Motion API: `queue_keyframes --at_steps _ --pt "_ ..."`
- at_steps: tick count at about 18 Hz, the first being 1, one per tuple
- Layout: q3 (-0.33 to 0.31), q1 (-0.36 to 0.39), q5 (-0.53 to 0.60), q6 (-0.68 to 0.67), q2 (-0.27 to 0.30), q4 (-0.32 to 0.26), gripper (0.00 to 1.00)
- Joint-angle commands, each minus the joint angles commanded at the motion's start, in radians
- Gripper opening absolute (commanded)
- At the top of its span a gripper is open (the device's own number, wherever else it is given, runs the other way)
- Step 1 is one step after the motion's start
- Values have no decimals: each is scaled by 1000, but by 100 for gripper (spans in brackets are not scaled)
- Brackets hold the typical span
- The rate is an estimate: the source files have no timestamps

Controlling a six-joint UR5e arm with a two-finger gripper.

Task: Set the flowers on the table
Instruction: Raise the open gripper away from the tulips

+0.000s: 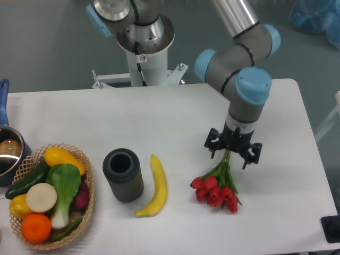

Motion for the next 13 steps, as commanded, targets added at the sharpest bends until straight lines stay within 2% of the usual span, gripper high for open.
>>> queue_keyframes --at_steps 4,9,13 --pt "-3 8 -3 182 0 -11 100" --pt "-12 55 -11 341 26 -17 100" --pt "-15 69 -12 356 31 -17 100"
